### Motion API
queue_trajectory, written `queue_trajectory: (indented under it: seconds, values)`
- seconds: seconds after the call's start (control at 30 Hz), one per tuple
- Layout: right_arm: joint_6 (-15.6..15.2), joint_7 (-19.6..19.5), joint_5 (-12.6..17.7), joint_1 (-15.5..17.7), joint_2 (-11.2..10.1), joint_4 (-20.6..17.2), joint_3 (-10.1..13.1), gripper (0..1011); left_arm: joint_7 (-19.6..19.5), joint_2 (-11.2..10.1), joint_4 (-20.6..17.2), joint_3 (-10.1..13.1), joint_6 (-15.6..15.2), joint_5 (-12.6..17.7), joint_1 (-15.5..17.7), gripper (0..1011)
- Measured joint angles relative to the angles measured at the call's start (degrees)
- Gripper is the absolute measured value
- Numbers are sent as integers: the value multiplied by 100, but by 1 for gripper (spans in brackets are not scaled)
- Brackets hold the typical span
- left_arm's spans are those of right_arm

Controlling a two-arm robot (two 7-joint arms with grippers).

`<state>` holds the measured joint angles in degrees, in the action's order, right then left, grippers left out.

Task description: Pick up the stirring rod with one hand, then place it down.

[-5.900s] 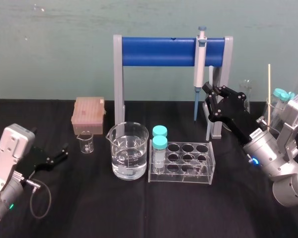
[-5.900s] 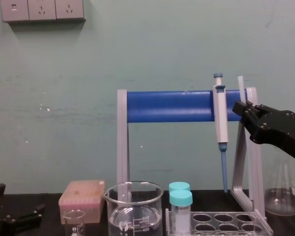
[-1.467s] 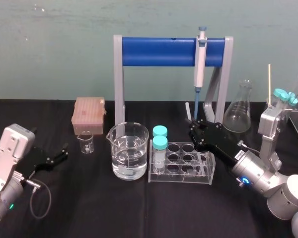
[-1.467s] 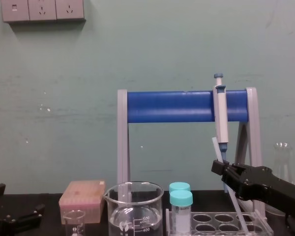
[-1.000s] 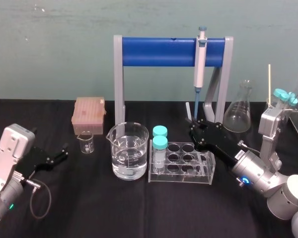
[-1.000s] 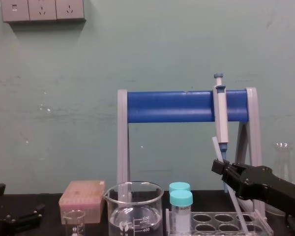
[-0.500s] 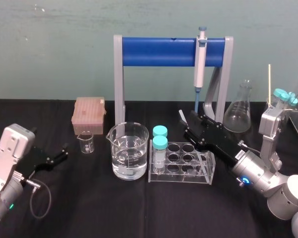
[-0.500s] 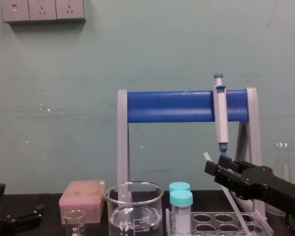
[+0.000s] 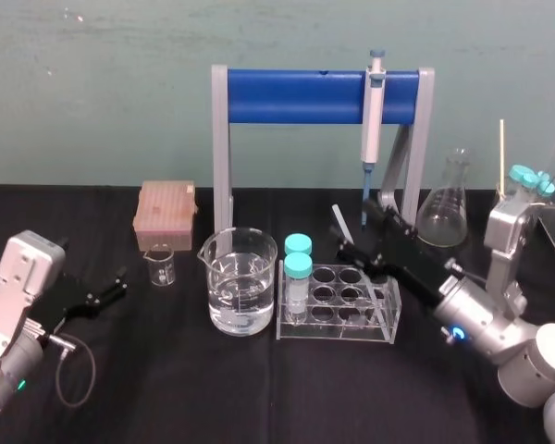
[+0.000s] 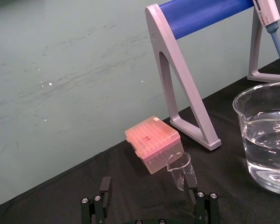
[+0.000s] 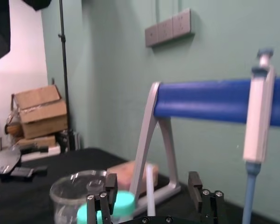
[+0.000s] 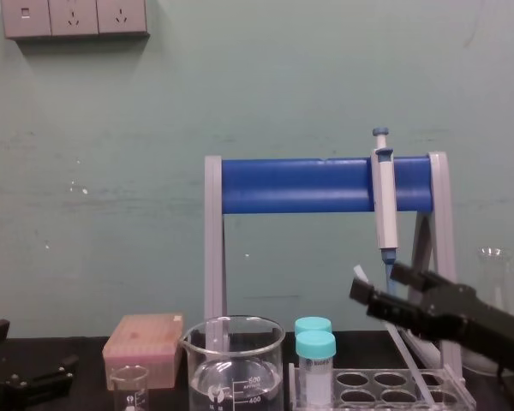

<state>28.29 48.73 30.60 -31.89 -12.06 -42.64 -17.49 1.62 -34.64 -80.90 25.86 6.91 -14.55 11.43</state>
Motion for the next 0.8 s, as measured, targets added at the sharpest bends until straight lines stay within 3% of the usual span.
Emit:
queue_trajectory:
  seconds: [0.2,0.3,0.33,0.37,0.47,0.53,0.57,0.67,0.8]
  values:
    - [280,-337,13,108,-18,-524,204,1003,0,0,0,0,0,0,0,1000]
    - [356,-723,-101,212,-70,-898,338,1003,0,0,0,0,0,0,0,1000]
    - [325,-1022,-204,292,-106,-1102,420,1003,0,0,0,0,0,0,0,1000]
    - [325,-1022,-204,292,-106,-1102,420,1003,0,0,0,0,0,0,0,1000]
    - [-32,-1799,-436,536,-199,-1554,661,1003,0,0,0,0,0,0,0,1000]
    - [-237,-2058,-502,652,-240,-1718,754,1003,0,0,0,0,0,0,0,1000]
    - [-491,-2290,-541,774,-276,-1853,823,1003,0,0,0,0,0,0,0,1000]
    - [-883,-2558,-593,957,-338,-2044,905,1003,0,0,0,0,0,0,0,1000]
    - [-1742,-2820,-625,1341,-451,-2404,966,1003,0,0,0,0,0,0,0,1000]
